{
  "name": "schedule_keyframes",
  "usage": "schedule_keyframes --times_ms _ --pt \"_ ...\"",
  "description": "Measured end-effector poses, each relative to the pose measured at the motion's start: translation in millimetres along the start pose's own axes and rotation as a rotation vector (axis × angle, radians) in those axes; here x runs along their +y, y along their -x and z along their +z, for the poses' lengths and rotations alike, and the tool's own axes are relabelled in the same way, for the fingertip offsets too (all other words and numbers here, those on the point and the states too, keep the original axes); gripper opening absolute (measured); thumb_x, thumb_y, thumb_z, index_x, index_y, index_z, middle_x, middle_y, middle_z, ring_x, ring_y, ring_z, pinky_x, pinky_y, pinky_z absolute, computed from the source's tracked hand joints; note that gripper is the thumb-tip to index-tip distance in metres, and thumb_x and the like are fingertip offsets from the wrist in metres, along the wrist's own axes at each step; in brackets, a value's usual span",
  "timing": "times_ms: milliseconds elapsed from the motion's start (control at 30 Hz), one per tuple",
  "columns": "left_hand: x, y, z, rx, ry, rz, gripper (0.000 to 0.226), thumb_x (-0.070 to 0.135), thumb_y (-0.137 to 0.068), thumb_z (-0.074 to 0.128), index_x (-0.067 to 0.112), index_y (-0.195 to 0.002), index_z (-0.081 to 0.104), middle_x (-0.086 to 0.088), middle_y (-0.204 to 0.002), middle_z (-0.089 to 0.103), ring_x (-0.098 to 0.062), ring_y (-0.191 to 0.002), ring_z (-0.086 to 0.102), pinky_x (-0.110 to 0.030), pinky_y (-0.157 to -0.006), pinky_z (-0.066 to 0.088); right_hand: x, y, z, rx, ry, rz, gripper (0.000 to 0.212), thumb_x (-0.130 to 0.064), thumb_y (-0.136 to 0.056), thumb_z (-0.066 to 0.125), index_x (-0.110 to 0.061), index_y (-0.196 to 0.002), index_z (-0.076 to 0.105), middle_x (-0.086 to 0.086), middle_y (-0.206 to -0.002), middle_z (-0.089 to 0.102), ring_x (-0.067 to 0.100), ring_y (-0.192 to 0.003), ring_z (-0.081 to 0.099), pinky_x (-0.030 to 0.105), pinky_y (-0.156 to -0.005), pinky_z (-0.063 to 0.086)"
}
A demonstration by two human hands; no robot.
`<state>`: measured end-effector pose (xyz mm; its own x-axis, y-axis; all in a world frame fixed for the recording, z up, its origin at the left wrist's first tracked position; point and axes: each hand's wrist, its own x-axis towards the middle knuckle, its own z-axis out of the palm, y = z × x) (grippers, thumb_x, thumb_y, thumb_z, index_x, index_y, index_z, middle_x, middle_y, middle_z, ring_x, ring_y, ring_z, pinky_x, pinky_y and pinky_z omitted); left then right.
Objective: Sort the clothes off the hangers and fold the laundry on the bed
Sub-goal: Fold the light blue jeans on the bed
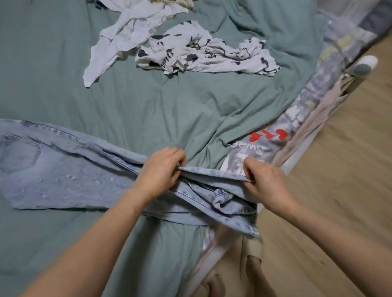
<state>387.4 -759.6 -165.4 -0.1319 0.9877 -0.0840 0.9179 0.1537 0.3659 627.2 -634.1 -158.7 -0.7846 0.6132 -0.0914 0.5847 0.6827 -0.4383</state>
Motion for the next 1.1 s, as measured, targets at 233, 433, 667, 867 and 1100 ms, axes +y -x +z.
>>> schedule_keyframes --times_ms 233,433,667,867,1100 --pt "26 -21 13 -0.102 -0.023 0.135 0.05 0.056 -0.093 0.03 0.028 -0.097 0.072 0.007 -0.086 0.064 -0.018 -0.086 0.054 -0.029 -0.08 0.031 3 -9 0 -0.068 0.152 -0.031 0.008 -0.023 -0.085 0.064 -0.016 -0.086 0.061 0.003 -0.084 0.065 0.03 -0.081 0.062 0.029 -0.06 0.03" --pt "37 -44 12 -0.07 0.282 -0.009 0.018 0.027 -0.096 0.056 0.013 -0.095 0.066 0.002 -0.089 0.052 -0.026 -0.09 0.058 -0.037 -0.079 0.044 18 -22 -22 0.049 -0.171 0.12 0.007 -0.013 -0.085 0.064 -0.011 -0.081 0.069 -0.001 -0.074 0.059 0.02 -0.074 0.056 0.029 -0.06 0.031" --pt "32 -107 5 0.226 0.256 -0.301 0.017 0.024 -0.092 0.061 0.01 -0.092 0.07 -0.011 -0.096 0.064 -0.032 -0.094 0.057 -0.039 -0.083 0.042 39 -88 -24 0.376 -0.728 0.528 0.011 -0.006 -0.078 0.073 -0.015 -0.082 0.069 0.0 -0.063 0.058 0.014 -0.062 0.053 0.036 -0.064 0.046" --pt "66 -98 32 0.026 0.213 -0.056 0.047 0.056 -0.082 0.063 0.021 -0.113 0.064 -0.001 -0.109 0.066 -0.023 -0.104 0.056 -0.039 -0.092 0.044 64 -93 2 0.323 -0.857 0.631 0.024 -0.007 -0.088 0.061 -0.009 -0.112 0.059 0.01 -0.103 0.064 0.017 -0.088 0.06 0.027 -0.082 0.051" --pt "81 -57 75 -0.293 0.115 -0.088 0.074 0.033 -0.078 0.072 0.019 -0.142 0.038 -0.004 -0.13 0.042 -0.024 -0.113 0.05 -0.035 -0.091 0.042 59 -4 31 0.14 -0.735 0.612 0.016 -0.011 -0.089 0.063 -0.009 -0.105 0.062 0.0 -0.092 0.063 0.013 -0.086 0.058 0.022 -0.082 0.047"
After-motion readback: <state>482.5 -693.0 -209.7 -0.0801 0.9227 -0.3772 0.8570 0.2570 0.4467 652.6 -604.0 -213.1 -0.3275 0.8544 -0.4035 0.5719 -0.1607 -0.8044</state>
